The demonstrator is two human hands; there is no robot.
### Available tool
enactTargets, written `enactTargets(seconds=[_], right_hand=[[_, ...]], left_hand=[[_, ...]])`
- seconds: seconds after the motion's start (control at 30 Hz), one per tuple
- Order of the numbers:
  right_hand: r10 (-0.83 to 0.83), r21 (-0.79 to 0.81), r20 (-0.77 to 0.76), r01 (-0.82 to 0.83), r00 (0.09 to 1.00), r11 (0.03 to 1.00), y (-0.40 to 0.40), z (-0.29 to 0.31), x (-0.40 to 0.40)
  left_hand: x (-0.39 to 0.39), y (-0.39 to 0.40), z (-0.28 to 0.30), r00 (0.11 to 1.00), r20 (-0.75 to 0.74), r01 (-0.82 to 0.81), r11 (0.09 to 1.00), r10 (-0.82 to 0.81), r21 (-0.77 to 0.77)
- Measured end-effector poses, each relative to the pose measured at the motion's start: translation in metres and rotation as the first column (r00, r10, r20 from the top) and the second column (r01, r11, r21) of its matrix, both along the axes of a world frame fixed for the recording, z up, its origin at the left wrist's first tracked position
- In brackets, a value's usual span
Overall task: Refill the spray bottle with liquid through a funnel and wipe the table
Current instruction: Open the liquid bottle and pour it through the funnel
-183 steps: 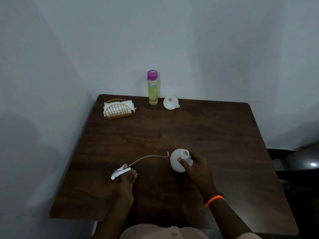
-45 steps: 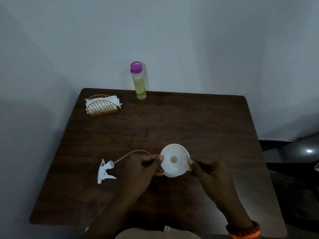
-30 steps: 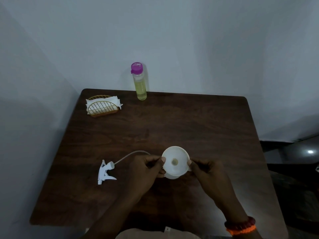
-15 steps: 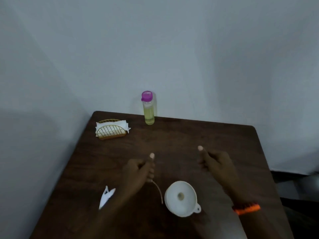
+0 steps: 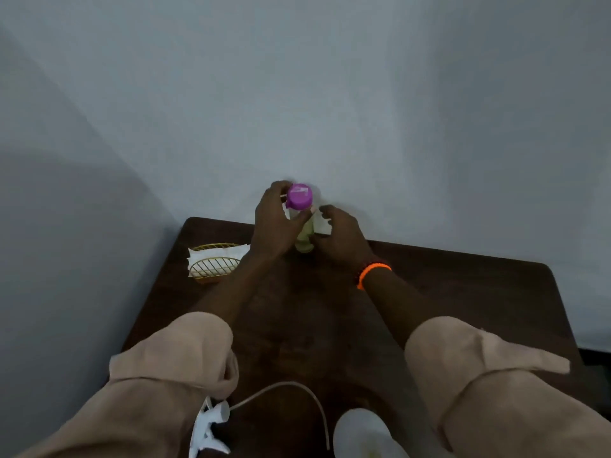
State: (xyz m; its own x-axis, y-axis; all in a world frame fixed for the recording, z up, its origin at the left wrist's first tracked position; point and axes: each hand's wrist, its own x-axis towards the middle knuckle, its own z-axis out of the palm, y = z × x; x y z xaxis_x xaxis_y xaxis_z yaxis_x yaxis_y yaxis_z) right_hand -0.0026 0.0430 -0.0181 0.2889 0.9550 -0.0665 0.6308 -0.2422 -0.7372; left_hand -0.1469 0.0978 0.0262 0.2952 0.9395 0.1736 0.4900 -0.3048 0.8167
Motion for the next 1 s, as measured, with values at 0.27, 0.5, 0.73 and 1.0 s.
enactTargets(seconds=[0.27, 0.5, 0.73, 1.0], right_hand=[[0.033, 0.137, -0.164, -0.011, 0.986, 0.99, 0.016, -0.002, -0.012], [0.125, 0.238, -0.165, -0.084, 0.978, 0.968, -0.025, 0.046, -0.012], [0.171, 0.393, -0.225, -0.071, 0.959, 0.917, -0.131, 0.151, -0.015], [0.17, 0.473, -0.215, -0.049, 0.962, 0.879, -0.27, 0.257, -0.025]], left_hand=[[0.003, 0.002, -0.005, 0.996, 0.057, 0.065, 0.997, -0.067, 0.036], [-0.011, -0.035, 0.042, 0.986, 0.11, 0.114, 0.988, -0.126, 0.106], [-0.025, -0.114, 0.143, 0.936, 0.215, 0.239, 0.951, -0.279, 0.196], [-0.031, -0.222, 0.239, 0.79, 0.325, 0.48, 0.854, -0.52, 0.2]])
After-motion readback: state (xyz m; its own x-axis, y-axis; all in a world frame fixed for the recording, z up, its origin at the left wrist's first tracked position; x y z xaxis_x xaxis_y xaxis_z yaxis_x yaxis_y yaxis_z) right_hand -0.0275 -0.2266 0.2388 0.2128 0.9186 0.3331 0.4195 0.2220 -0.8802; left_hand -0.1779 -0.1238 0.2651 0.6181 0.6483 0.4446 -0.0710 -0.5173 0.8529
